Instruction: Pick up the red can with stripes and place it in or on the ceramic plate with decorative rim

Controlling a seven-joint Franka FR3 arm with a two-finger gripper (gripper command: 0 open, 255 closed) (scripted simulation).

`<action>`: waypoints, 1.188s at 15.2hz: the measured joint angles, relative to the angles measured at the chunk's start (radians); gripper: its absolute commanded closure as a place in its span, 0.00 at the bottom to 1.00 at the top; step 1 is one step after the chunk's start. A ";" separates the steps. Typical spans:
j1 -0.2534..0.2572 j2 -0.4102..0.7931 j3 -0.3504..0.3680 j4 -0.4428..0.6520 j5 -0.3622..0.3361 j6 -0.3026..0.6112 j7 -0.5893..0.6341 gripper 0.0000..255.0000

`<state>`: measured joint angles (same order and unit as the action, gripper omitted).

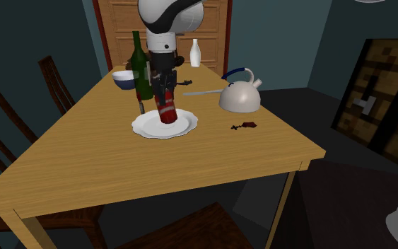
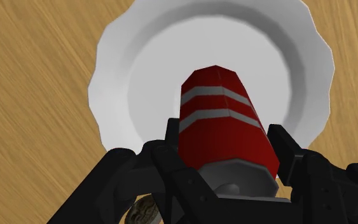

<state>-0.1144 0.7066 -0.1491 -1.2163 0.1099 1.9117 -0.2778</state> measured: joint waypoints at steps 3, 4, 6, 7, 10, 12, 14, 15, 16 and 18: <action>0.002 0.002 0.001 -0.005 0.000 0.007 0.001 1.00; 0.002 0.002 0.001 -0.005 0.000 0.008 0.001 1.00; 0.002 0.002 0.001 -0.006 0.000 0.009 0.001 1.00; 0.002 0.002 0.001 -0.006 0.000 0.009 0.001 0.00; 0.002 0.002 0.001 -0.006 0.000 0.009 0.001 0.00; 0.002 0.002 0.001 -0.006 0.000 0.009 0.001 0.00; 0.001 0.002 0.000 0.007 0.000 -0.003 0.002 0.00; 0.001 -0.001 0.000 0.028 -0.001 -0.027 0.004 0.00; 0.000 -0.010 -0.001 0.044 -0.002 -0.051 0.004 0.00; -0.002 -0.015 -0.002 0.082 -0.004 -0.093 0.006 0.00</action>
<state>-0.1165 0.6915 -0.1507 -1.1345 0.1063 1.8182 -0.2718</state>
